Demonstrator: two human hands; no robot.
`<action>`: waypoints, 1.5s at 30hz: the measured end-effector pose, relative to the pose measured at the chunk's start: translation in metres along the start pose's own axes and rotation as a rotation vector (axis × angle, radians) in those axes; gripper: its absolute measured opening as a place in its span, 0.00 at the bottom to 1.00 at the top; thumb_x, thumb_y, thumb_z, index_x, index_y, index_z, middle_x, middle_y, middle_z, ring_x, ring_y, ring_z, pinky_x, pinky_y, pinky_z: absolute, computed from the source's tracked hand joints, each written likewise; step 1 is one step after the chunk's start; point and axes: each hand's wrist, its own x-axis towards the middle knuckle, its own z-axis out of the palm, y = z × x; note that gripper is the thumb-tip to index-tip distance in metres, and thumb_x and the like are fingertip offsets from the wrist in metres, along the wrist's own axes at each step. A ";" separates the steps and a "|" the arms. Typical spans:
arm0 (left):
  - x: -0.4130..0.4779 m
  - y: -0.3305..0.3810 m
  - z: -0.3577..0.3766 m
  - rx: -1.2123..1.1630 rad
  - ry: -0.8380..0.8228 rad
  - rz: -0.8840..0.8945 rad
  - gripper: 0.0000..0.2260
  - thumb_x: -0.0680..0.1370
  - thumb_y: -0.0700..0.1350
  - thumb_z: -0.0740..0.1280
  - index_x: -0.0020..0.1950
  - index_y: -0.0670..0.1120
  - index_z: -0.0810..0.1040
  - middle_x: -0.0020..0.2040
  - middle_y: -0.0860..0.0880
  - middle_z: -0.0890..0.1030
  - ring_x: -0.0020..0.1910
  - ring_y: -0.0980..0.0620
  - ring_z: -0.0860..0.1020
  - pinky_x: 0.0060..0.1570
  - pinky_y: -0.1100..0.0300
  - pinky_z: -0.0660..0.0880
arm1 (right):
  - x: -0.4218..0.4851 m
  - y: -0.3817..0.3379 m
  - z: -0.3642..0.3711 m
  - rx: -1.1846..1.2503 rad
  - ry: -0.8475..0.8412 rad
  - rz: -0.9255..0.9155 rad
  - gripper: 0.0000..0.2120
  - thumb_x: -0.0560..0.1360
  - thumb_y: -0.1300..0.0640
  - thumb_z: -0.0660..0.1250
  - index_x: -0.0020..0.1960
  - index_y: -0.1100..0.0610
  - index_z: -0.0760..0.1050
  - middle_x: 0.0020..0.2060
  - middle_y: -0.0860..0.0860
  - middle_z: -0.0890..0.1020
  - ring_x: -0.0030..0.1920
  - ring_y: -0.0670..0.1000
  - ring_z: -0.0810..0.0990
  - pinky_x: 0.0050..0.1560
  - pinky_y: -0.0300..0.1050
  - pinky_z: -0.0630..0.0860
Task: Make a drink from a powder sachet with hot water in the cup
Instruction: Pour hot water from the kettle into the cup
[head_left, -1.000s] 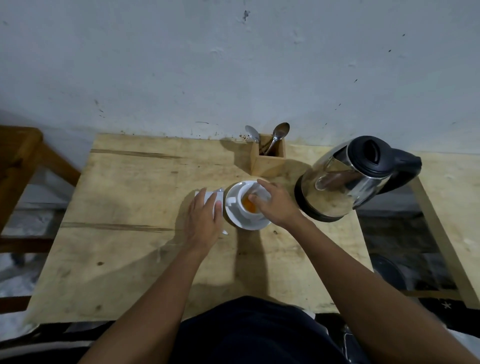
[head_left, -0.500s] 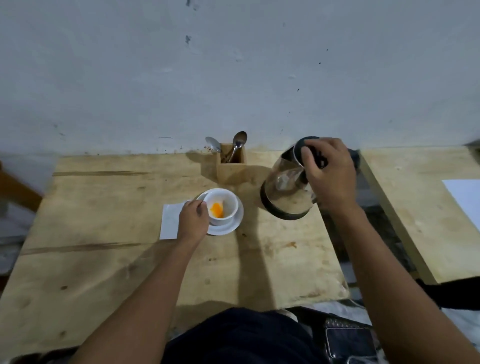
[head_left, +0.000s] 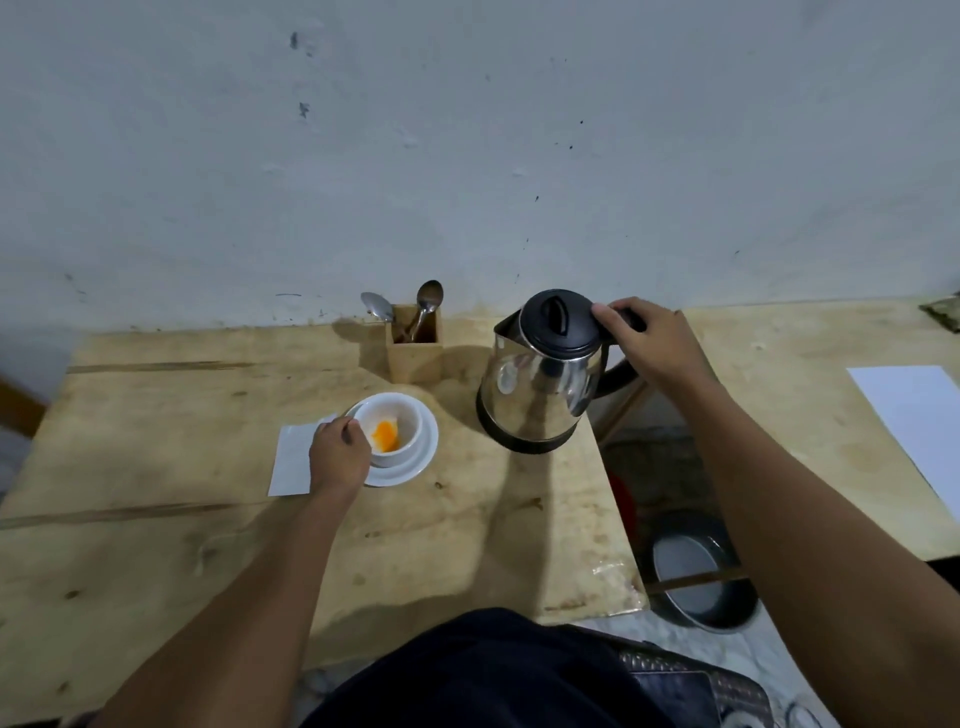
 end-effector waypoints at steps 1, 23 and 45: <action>-0.001 0.001 0.000 -0.002 0.006 -0.007 0.16 0.82 0.43 0.55 0.55 0.36 0.79 0.58 0.37 0.78 0.59 0.39 0.75 0.56 0.51 0.69 | 0.003 0.004 -0.002 0.019 -0.018 -0.002 0.19 0.77 0.40 0.66 0.50 0.55 0.82 0.45 0.49 0.85 0.47 0.47 0.82 0.43 0.31 0.74; 0.000 0.001 0.001 -0.044 0.051 -0.085 0.15 0.81 0.44 0.59 0.59 0.37 0.78 0.63 0.38 0.79 0.60 0.38 0.77 0.61 0.43 0.75 | 0.042 0.047 0.008 0.228 -0.090 -0.152 0.39 0.64 0.34 0.72 0.27 0.72 0.67 0.22 0.54 0.65 0.25 0.52 0.67 0.29 0.46 0.64; 0.005 0.001 -0.019 -0.133 -0.180 -0.154 0.14 0.80 0.48 0.58 0.51 0.42 0.81 0.56 0.49 0.77 0.53 0.40 0.81 0.56 0.45 0.76 | 0.034 -0.102 0.018 -0.252 -0.290 -0.251 0.37 0.58 0.28 0.74 0.23 0.55 0.58 0.19 0.47 0.59 0.23 0.49 0.61 0.28 0.44 0.58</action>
